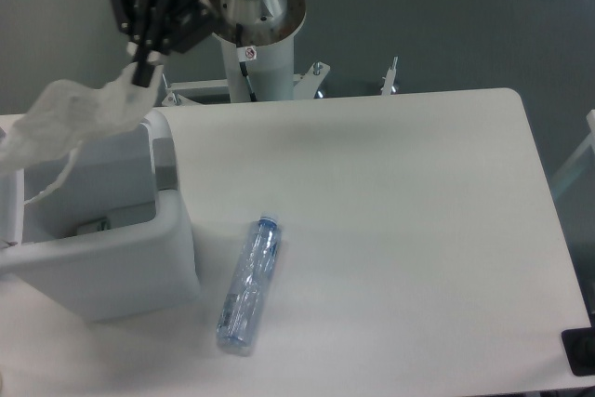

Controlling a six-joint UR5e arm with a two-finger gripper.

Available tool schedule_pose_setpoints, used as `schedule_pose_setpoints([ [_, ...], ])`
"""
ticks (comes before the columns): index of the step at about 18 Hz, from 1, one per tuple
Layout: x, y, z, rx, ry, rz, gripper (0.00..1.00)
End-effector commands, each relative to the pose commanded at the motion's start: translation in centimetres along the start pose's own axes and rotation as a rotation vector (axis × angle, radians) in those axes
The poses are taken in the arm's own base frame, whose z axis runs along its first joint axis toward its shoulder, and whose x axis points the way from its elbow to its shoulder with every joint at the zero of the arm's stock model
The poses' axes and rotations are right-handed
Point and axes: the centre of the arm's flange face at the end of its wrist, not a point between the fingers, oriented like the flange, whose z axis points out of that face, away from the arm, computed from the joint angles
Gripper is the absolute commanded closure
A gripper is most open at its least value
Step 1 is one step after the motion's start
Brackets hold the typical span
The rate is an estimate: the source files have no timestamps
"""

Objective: Place the trash in the trash can
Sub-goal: 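Lower the wrapper into the bin and open the gripper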

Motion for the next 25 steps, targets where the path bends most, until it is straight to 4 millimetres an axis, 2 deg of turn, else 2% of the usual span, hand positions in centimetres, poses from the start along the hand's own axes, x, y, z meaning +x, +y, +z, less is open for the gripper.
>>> schedule_pose_setpoints([
  [7, 0.5, 1.9, 4.2, -0.045, 0.074, 0.040, 0.98],
  [10, 0.2, 2.4, 5.2, -0.056, 0.086, 0.036, 0.98],
  [17, 1.0, 3.7, 8.2, -0.163, 0.081, 0.093, 0.98],
  [25, 2.3, 3.5, 9.1, -0.224, 0.073, 0.145, 0.98],
])
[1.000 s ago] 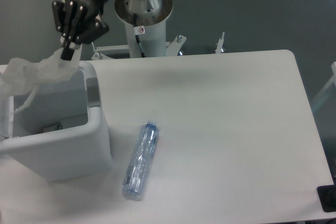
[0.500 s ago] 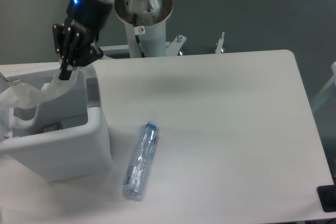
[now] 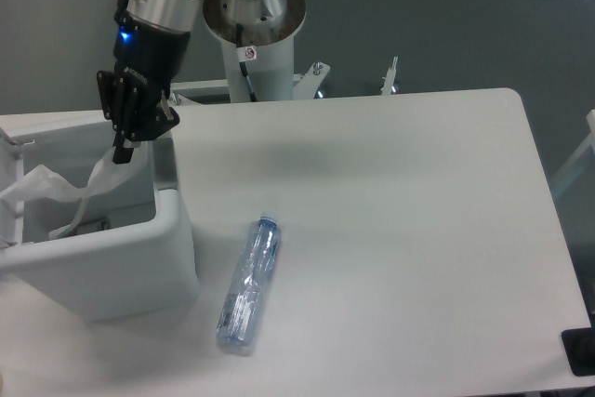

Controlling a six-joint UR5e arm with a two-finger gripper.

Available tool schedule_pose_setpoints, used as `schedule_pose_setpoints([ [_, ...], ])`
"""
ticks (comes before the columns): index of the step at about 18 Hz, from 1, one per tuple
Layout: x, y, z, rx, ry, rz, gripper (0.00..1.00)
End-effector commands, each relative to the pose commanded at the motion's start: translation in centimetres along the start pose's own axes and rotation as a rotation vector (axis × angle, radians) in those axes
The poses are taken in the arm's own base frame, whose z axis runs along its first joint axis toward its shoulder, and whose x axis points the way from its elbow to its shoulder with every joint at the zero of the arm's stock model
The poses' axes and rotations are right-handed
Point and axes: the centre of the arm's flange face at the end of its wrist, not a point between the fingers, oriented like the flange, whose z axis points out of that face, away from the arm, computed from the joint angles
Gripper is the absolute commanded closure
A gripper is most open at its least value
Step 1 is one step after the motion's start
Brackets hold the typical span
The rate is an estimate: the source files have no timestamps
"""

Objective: Place the trash in the trash can
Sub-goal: 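Lower the wrapper into the bin and open the gripper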

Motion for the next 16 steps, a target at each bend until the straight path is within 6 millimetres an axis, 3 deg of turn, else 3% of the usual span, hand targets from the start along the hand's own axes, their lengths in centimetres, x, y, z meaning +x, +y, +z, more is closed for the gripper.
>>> schedule_pose_setpoints([
  [8, 1.6, -1.6, 0.4, -0.039, -0.017, 0.064, 0.93],
  [16, 2.9, -1.8, 4.4, -0.075, 0.050, 0.074, 0.93],
])
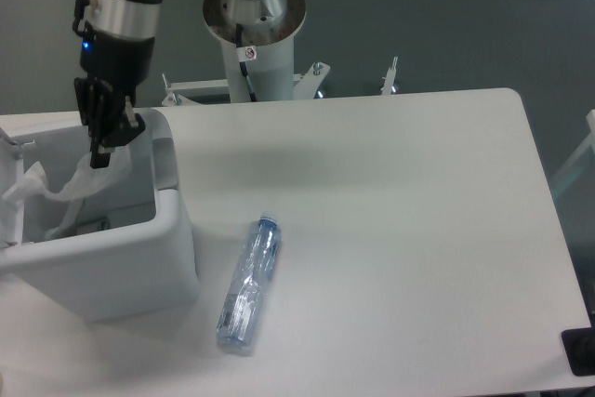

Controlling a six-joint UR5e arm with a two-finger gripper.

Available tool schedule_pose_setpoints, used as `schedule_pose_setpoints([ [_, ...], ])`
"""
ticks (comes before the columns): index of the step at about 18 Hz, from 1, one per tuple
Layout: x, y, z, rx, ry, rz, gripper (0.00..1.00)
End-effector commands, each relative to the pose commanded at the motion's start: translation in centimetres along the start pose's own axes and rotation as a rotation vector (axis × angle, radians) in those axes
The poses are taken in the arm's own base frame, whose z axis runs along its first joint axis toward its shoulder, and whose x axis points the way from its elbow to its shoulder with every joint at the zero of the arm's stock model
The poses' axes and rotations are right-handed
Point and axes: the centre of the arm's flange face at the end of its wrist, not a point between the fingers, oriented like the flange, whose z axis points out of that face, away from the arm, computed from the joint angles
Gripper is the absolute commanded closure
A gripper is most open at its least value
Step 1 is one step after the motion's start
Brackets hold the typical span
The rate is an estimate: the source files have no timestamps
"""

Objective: Place the trash in the trash can
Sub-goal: 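Lower the wrapper into the bin and open the gripper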

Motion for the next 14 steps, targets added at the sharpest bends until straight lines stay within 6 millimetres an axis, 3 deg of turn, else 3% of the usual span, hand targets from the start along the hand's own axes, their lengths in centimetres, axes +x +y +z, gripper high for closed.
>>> schedule_pose_setpoints([
  [5, 0.3, 0.4, 0.6, -0.007, 0.011, -0.010, 0.92],
  [6, 0.3, 0.3, 0.4, -0.007, 0.010, -0.009, 0.85],
  [7, 0.3, 0.2, 0.2, -0.003, 0.008, -0.008, 0.70],
  [9, 0.2, 0.0, -0.3, -0.002, -0.005, -0.014, 0.12],
  [14, 0.5, -1.2, -4.2, 0.042, -0.064, -0.103, 0.09],
])
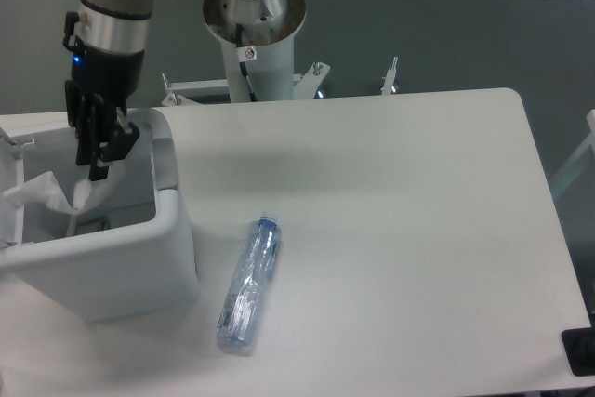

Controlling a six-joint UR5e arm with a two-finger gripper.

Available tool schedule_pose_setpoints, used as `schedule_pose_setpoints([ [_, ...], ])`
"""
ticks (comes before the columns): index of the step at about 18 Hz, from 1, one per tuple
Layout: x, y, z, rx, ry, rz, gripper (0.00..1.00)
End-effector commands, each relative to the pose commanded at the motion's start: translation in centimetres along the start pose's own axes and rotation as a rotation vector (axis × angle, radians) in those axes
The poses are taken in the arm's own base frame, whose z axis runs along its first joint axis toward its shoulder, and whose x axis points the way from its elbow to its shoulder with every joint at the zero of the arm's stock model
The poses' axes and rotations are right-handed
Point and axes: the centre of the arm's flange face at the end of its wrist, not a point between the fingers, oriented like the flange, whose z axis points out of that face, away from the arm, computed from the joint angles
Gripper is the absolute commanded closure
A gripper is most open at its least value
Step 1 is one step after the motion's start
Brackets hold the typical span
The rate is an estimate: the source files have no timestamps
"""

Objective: Place the trash in the trash can
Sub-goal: 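Lower the wrapper into the bin and open the gripper, then move the open gripper over the clear plastic water bottle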

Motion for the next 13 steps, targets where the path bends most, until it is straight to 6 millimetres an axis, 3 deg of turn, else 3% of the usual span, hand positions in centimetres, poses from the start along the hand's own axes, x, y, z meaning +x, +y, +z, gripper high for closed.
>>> schedule_pose_setpoints([
  [3, 0.0, -0.6, -1.5, 0.022, -0.018, -0.001, 0.08],
  [8, -0.6, -1.0, -2.1, 0.030, -0.032, -0.064, 0.08],
  [10, -2.4, -0.4, -4.1, 0.048, -0.078, -0.161, 0.04],
  [13, -6.2, 2.6, -6.0, 0.044, -0.147, -0.359, 0.01],
])
